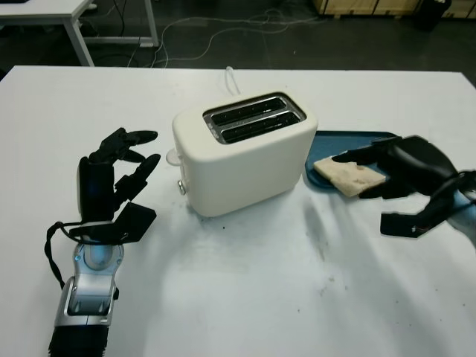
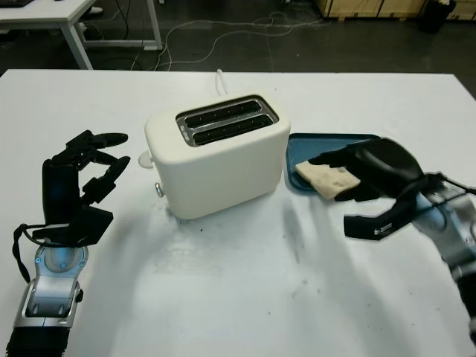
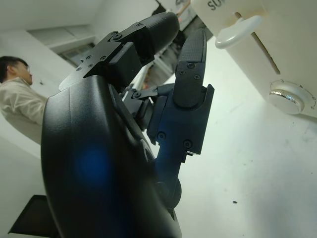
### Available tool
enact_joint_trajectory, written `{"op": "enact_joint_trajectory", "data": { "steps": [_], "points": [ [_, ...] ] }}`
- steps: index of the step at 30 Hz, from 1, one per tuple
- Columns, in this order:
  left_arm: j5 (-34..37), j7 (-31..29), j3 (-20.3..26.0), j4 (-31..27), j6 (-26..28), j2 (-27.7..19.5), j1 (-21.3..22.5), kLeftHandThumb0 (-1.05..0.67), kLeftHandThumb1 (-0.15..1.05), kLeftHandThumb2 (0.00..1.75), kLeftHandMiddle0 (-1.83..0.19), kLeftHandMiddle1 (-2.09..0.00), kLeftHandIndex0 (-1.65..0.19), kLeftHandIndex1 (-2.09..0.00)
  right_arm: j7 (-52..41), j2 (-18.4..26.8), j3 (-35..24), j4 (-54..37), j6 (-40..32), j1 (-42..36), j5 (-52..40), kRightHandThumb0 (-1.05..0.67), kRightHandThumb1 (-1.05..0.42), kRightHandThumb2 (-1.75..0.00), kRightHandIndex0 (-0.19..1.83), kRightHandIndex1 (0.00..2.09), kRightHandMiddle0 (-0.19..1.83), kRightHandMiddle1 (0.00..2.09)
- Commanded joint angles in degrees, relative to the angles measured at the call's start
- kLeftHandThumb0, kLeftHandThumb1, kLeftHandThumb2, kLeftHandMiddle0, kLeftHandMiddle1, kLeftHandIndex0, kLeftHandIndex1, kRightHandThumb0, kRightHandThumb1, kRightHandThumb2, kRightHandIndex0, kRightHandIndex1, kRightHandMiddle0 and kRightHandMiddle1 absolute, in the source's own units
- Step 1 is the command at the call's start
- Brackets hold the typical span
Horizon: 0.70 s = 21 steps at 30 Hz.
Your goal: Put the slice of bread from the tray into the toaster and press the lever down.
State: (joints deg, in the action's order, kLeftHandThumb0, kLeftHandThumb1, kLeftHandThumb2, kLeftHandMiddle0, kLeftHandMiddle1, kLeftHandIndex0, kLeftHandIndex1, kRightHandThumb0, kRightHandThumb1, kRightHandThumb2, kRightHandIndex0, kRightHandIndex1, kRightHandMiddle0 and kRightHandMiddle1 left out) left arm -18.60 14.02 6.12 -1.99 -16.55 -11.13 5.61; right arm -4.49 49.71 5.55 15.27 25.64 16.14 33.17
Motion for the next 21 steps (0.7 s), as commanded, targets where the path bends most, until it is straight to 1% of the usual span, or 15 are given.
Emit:
{"op": "enact_joint_trajectory", "data": {
  "steps": [1,7,10,12,16,21],
  "points": [
    [0.51,-0.32,-0.05,-0.05,-0.38,-0.07,-0.26,-0.44,0.92,0.14,-0.62,-1.28,-0.73,-0.58,2.21,-1.24,-1.0,-1.22,-1.0,-2.11,0.79,-0.54,-0.58,0.0,0.43,0.0,0.44,0.0],
    [0.32,-0.09,-0.05,0.22,-0.59,-0.09,-0.28,-0.43,0.92,0.14,-0.61,-1.28,-0.73,-0.58,6.64,-3.58,-0.72,-1.66,-4.78,-4.05,5.14,-0.58,-0.59,-0.01,0.31,0.0,0.37,0.0],
    [0.03,0.13,-0.14,0.07,-0.3,0.1,-0.29,-0.44,0.92,0.13,-0.62,-1.28,-0.73,-0.59,11.55,-5.36,-0.12,-0.67,-6.59,-3.96,8.84,-0.57,-0.59,0.0,0.33,0.01,0.4,0.02],
    [0.39,-0.04,-0.17,0.19,-0.6,0.16,-0.3,-0.42,0.92,0.13,-0.62,-1.28,-0.73,-0.59,16.23,-6.73,0.67,1.02,-7.42,-3.34,11.46,-0.55,-0.58,0.0,0.37,0.03,0.44,0.03],
    [0.0,-0.12,-0.25,-0.06,-0.42,-0.11,-0.45,-0.42,0.92,0.14,-0.61,-1.3,-0.72,-0.59,25.0,-8.83,3.71,7.71,-8.82,-0.85,16.33,-0.55,-0.58,-0.01,0.43,0.05,0.49,0.05],
    [-0.11,-0.15,-0.18,-0.33,-0.14,-0.16,-0.6,-0.43,0.92,0.14,-0.62,-1.3,-0.72,-0.59,29.9,-9.97,6.21,14.21,-8.17,1.82,16.8,-0.52,-0.59,-0.01,0.47,0.06,0.53,0.05]
  ]
}}
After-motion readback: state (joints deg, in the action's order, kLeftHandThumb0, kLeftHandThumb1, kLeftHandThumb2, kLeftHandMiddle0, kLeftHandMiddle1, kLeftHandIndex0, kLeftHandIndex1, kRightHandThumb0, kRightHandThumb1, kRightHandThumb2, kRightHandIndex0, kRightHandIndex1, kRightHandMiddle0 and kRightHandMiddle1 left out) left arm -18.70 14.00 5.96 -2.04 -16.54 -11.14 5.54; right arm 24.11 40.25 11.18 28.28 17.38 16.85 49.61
